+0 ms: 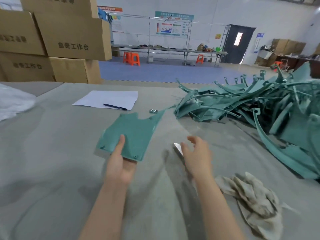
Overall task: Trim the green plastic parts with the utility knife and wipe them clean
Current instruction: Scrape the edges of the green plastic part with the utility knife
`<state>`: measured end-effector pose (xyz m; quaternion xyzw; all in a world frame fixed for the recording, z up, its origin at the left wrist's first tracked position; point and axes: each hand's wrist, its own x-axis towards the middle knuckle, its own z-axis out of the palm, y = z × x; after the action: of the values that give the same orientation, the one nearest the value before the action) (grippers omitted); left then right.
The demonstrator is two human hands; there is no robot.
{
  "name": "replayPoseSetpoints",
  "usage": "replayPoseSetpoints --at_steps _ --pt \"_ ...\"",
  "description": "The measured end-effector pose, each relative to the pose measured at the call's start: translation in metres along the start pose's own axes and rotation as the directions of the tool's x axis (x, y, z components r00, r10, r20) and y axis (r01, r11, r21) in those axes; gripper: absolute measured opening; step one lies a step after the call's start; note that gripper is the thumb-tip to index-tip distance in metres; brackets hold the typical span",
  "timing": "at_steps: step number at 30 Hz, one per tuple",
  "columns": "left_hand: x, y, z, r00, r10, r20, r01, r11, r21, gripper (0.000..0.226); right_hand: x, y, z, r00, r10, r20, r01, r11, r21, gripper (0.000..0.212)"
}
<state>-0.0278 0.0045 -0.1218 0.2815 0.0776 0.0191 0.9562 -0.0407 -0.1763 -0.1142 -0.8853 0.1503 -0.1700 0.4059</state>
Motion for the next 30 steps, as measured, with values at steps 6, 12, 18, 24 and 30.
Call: replayPoseSetpoints --at_steps 6,12,18,24,30 --pt "0.005 -0.003 -0.009 0.998 -0.042 -0.038 0.040 0.997 -0.070 0.033 0.000 0.025 -0.010 0.939 0.249 0.237 -0.124 0.889 -0.441 0.040" --pt "0.012 -0.002 -0.016 0.997 -0.030 -0.075 0.027 0.999 -0.043 0.020 0.004 0.027 -0.014 0.976 0.154 0.157 -0.105 0.953 -0.285 0.028" --pt "0.006 -0.002 -0.018 0.990 -0.067 -0.125 0.064 0.997 -0.030 0.010 -0.004 0.011 -0.008 0.981 0.157 0.112 -0.192 0.832 0.520 0.019" --pt "-0.007 -0.004 -0.011 0.991 -0.062 -0.121 0.065 0.998 0.014 0.012 -0.014 0.005 0.026 0.946 0.179 0.270 -0.317 0.679 0.662 0.027" --pt "-0.009 -0.010 -0.012 0.990 -0.081 -0.118 0.084 0.996 0.025 0.011 -0.011 0.014 0.029 0.959 0.186 0.212 -0.282 0.636 0.718 0.022"
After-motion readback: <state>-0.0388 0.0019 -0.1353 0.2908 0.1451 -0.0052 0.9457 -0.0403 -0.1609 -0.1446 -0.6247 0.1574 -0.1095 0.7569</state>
